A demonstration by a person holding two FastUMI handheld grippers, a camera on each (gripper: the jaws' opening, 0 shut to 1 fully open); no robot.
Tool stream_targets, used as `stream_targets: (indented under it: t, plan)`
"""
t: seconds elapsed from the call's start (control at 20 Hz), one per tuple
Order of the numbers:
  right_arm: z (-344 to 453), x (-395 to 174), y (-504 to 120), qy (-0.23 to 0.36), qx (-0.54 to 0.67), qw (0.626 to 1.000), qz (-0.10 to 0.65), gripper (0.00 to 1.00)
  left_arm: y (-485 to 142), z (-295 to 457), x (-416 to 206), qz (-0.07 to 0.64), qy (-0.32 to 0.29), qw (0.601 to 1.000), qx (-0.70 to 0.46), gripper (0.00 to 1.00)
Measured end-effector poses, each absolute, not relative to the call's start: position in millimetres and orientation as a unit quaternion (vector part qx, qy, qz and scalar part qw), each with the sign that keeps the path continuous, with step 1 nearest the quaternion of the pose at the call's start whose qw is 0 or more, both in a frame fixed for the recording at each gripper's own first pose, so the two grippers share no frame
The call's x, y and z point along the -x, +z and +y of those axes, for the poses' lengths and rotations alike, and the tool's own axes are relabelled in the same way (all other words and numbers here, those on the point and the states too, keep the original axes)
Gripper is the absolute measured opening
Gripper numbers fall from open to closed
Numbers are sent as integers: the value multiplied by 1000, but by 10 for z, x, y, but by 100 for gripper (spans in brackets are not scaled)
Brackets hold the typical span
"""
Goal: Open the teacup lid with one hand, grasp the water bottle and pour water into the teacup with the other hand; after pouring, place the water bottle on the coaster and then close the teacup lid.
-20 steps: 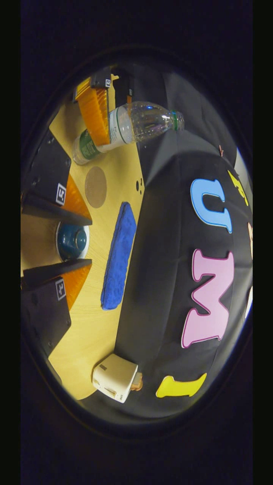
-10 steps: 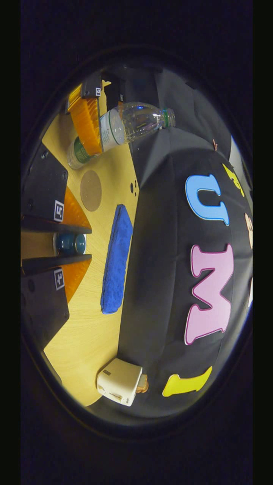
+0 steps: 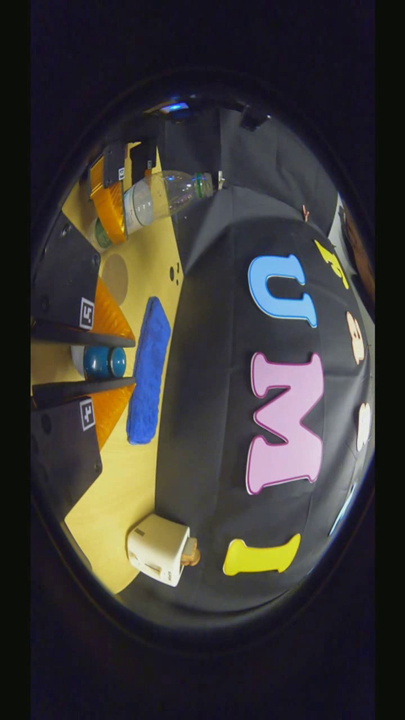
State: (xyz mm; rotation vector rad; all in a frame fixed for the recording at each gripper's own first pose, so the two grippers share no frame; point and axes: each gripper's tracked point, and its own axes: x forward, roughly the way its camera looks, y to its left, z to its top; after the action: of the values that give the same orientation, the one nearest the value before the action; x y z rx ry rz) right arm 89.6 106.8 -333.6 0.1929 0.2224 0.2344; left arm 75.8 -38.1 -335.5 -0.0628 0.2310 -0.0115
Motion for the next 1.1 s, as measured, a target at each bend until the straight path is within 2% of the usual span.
stream_targets:
  t: [0.1,0.15,0.2,0.25,0.3,0.4,0.45,0.55,0.6,0.65,0.8,0.9,1.0,1.1]
  plan:
    - [907,-855,-3306,104,-84,985,108,24,-3362,-391,-755,119,-6,993,23,78]
    - [825,-825,-3318,99,-77,986,108,30,-3359,-382,-752,122,-5,992,11,78]
    - [745,-787,-3336,94,-73,987,111,24,-3335,-351,-758,125,-3,992,-9,76]
    - [669,-758,-3357,90,-73,987,113,24,-3301,-298,-769,125,4,991,-36,76]
    - [609,-736,-3368,84,-73,987,114,35,-3258,-233,-793,127,13,990,-66,76]
    - [498,-682,-3403,76,-69,988,117,29,-3226,-138,-853,139,24,981,-134,76]
    - [436,-649,-3416,72,-65,988,118,30,-3232,-75,-887,148,26,974,-170,75]
    - [327,-593,-3445,64,-63,989,120,30,-3259,-8,-961,172,26,957,-232,75]
    - [280,-566,-3466,60,-62,989,121,35,-3279,8,-991,182,25,948,-260,75]
    - [234,-538,-3470,56,-60,989,119,25,-3277,41,-1011,187,21,939,-288,75]
    - [112,-481,-3514,47,-49,991,117,24,-3235,41,-1110,188,15,908,-373,75]
    - [25,-446,-3511,43,-49,991,121,34,-3205,33,-1177,186,11,885,-426,75]
    - [-42,-422,-3522,37,-51,990,123,35,-3171,-8,-1258,180,6,862,-474,75]
    - [-104,-407,-3531,32,-50,991,124,29,-3147,-31,-1314,170,0,834,-525,74]
